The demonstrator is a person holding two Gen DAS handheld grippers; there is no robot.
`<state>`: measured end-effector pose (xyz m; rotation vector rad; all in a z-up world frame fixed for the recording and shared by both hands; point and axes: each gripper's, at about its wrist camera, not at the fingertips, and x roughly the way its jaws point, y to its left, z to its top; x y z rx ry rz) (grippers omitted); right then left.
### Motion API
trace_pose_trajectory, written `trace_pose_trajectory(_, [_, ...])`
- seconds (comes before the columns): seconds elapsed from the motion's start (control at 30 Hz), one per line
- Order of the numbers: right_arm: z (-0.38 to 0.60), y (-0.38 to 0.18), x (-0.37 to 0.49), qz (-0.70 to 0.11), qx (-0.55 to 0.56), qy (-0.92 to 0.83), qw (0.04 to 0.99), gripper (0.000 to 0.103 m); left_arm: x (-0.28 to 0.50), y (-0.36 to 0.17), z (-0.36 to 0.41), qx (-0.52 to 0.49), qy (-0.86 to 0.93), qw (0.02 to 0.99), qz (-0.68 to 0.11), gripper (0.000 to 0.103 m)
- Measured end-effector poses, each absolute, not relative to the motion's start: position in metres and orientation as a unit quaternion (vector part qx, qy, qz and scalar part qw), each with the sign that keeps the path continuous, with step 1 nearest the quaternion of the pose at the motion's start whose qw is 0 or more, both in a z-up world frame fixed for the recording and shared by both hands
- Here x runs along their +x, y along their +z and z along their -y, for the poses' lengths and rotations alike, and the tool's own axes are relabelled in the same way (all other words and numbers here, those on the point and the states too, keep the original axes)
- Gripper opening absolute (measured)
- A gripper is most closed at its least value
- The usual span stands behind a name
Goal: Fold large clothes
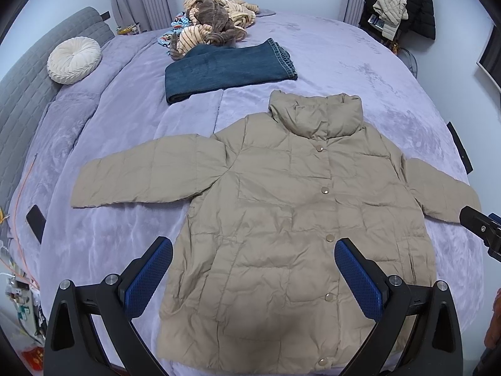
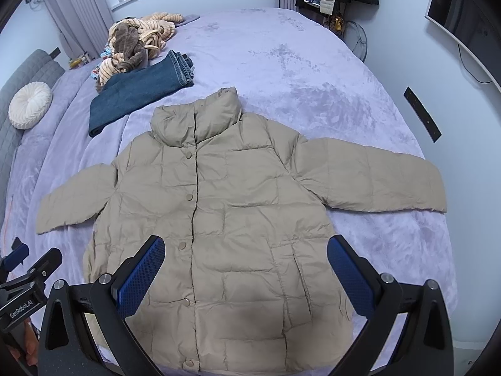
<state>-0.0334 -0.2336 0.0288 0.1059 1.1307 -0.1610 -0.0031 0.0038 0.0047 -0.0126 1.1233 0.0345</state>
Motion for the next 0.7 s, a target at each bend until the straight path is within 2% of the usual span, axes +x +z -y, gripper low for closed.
trace_pose_trajectory(0.7, [0.2338,0.0303,-0.0321,-0.534,0.048,-0.074,0.841,0.103,-0.002,0.0057,-0.0071,-0.008,0.022,0.847,-0.532,0.103])
